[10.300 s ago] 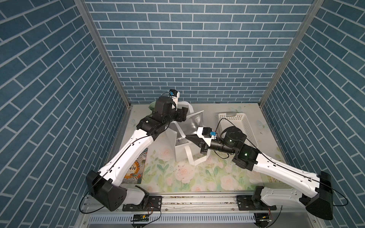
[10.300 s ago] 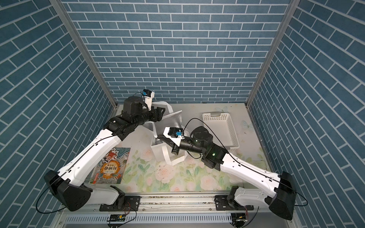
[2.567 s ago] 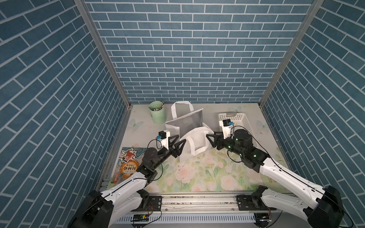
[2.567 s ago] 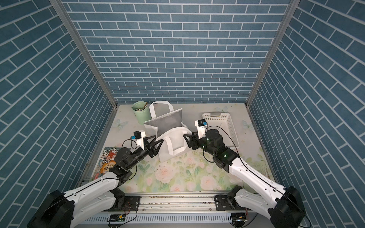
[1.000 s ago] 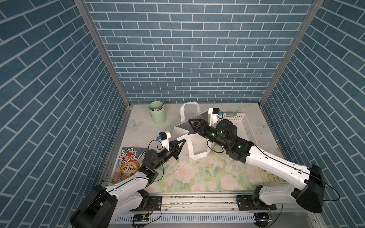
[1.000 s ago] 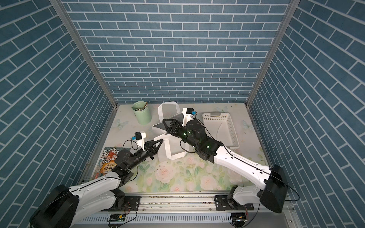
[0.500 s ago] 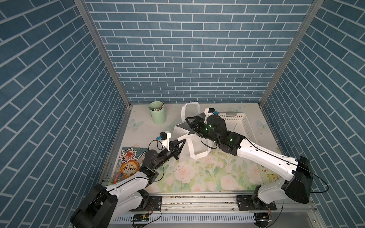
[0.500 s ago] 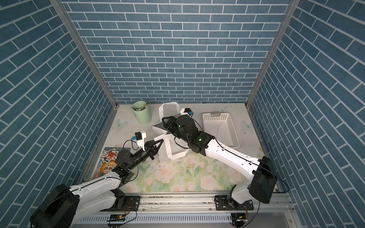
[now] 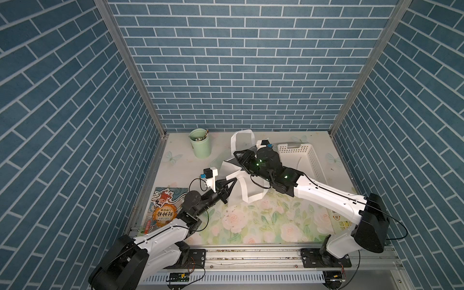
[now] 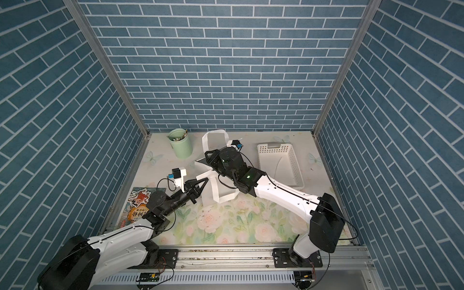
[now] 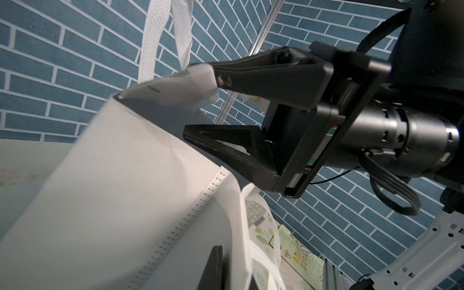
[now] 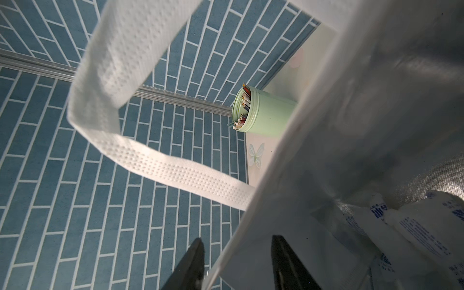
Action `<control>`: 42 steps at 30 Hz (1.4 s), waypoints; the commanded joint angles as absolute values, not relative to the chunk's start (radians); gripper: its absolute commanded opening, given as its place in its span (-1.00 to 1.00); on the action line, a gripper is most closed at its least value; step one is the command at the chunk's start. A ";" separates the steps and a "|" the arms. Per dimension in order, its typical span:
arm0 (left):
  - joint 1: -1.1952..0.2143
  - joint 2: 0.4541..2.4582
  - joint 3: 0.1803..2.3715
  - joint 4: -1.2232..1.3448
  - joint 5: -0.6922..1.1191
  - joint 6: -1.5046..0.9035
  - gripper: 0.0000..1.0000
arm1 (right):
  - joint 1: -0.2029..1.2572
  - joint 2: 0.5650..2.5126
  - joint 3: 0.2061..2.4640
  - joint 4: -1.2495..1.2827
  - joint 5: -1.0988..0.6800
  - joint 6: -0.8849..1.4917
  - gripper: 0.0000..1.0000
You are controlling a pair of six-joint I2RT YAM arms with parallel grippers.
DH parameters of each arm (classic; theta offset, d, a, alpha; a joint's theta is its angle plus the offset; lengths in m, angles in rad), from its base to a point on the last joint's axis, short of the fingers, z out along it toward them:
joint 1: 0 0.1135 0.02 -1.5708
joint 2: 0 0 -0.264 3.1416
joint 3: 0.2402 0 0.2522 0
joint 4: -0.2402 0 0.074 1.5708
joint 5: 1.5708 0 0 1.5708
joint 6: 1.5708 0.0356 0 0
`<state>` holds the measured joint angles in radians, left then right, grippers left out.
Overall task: Place the ice pack in the delivery bag
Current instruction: Seal the delivery bag at the center of the board.
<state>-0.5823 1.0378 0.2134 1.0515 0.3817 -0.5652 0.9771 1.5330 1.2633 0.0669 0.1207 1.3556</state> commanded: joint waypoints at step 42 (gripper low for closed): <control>-0.598 1.110 0.357 0.850 0.104 -0.708 -0.76 | 1.061 1.435 1.172 0.116 0.214 1.307 -1.00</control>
